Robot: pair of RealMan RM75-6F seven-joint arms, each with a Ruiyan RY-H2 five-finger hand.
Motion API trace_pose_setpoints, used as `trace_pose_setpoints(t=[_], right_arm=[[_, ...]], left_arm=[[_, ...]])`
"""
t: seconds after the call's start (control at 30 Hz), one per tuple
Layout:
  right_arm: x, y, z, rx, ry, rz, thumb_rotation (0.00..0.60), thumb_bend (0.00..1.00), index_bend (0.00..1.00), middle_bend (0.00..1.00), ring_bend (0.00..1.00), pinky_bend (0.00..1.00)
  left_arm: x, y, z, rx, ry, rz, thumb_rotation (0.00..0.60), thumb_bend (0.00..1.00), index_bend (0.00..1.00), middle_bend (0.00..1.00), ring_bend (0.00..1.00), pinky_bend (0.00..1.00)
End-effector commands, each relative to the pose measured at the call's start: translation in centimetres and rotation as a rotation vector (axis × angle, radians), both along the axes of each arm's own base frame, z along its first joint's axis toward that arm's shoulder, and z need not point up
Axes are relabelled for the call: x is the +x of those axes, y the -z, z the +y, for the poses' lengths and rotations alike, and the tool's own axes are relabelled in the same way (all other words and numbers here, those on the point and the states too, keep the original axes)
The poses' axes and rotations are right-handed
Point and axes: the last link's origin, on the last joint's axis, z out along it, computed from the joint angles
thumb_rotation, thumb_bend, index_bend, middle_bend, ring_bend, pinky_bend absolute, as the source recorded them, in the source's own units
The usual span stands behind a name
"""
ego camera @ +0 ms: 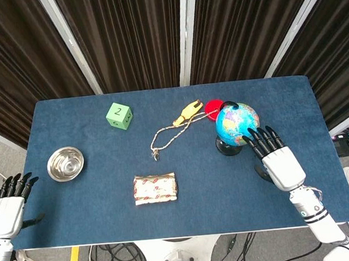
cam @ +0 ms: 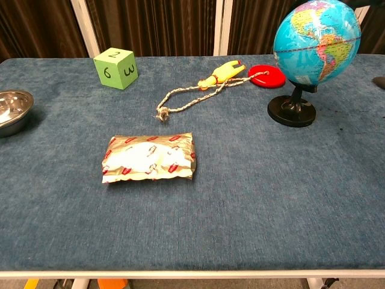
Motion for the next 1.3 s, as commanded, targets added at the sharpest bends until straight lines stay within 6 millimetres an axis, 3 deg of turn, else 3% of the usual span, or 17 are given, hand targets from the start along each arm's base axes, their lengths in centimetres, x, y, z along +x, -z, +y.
trace_pose_setpoints(t=[0.03,0.53,1.0,1.17,1.3], right_arm=[[0.5,0.9,0.0,0.040,-0.007,0.014,0.600,0.25,0.00,0.00,0.00,0.00],[-1.2,0.6,-1.3,0.046,0.112,0.056,0.600,0.25,0.00,0.00,0.00,0.00],[-5.7,-2.1,-3.2,-0.088,0.414,-0.042,0.600,0.25,0.00,0.00,0.00,0.00],[-7.0,-3.1,-2.3,-0.150,0.448,-0.043,0.600,0.26,0.00,0.00,0.00,0.00],[-8.7,-3.6,-0.3,-0.134,0.470,-0.017,0.600,0.26,0.00,0.00,0.00,0.00]], left_arm=[[0.0,0.0,0.0,-0.001,-0.001,-0.001,0.600,0.00,0.14,0.08,0.00,0.04],[-0.1,-0.1,0.0,0.010,0.007,-0.004,0.600,0.00,0.14,0.08,0.00,0.04],[-0.3,0.0,0.0,0.004,-0.004,-0.001,0.600,0.00,0.14,0.08,0.00,0.04],[-0.2,0.0,-0.1,0.002,-0.003,-0.001,0.600,0.00,0.14,0.08,0.00,0.04],[-0.2,0.0,-0.1,0.003,-0.004,-0.002,0.600,0.00,0.14,0.08,0.00,0.04]])
